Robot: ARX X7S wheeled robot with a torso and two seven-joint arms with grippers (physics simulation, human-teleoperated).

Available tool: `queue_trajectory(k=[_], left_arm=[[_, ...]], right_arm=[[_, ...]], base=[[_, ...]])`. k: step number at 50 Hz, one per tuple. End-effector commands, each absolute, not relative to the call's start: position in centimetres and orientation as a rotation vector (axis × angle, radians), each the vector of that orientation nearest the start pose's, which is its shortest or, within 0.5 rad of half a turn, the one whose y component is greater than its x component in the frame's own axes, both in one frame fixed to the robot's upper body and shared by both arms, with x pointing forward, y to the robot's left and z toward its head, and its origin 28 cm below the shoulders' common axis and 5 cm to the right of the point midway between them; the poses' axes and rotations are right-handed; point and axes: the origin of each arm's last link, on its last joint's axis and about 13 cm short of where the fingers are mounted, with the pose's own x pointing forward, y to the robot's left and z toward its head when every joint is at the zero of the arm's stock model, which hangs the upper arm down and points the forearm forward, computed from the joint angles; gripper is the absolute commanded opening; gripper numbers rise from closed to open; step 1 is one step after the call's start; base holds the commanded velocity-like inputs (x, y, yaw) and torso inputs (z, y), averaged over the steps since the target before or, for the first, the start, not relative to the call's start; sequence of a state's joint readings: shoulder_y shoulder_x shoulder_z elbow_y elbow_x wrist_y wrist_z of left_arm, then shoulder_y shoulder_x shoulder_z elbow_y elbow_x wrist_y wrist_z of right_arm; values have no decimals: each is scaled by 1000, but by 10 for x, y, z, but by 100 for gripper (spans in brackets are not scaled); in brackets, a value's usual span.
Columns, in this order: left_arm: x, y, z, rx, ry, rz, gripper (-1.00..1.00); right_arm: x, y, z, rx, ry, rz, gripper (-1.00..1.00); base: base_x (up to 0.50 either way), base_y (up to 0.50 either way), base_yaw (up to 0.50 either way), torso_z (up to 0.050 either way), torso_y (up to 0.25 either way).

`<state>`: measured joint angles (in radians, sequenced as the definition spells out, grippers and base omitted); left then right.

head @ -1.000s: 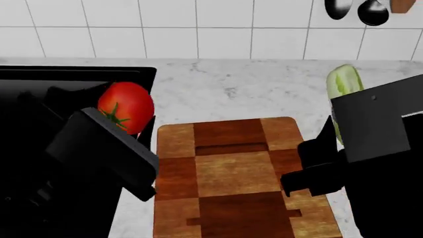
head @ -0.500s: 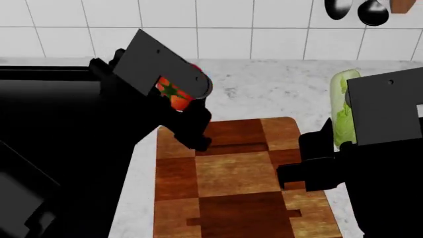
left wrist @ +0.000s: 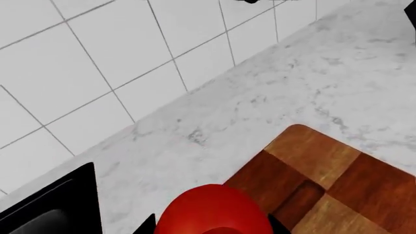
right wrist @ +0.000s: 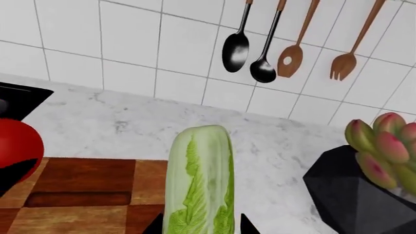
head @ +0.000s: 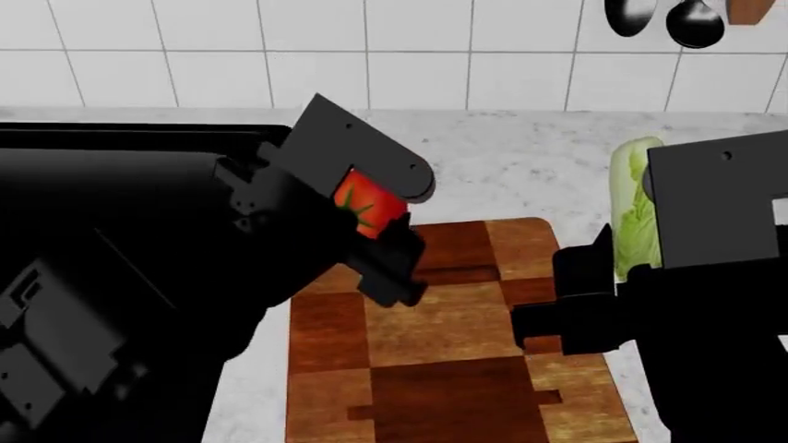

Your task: Pick the vegetables from the sink and place them on the cutting board.

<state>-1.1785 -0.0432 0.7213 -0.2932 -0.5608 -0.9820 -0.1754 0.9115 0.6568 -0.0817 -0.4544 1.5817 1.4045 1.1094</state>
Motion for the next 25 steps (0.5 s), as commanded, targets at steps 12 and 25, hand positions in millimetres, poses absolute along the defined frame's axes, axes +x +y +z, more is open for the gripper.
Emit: queue_trajectory(k=[12, 25], left_arm=[[352, 98, 195, 220, 394, -489, -100], [352, 100, 190, 199, 417, -489, -100]], right_arm=[[231, -146, 256, -161, 221, -55, -100], [229, -146, 255, -161, 226, -54, -100]], base=[[0, 0, 0, 0, 1], [0, 0, 0, 0, 1]])
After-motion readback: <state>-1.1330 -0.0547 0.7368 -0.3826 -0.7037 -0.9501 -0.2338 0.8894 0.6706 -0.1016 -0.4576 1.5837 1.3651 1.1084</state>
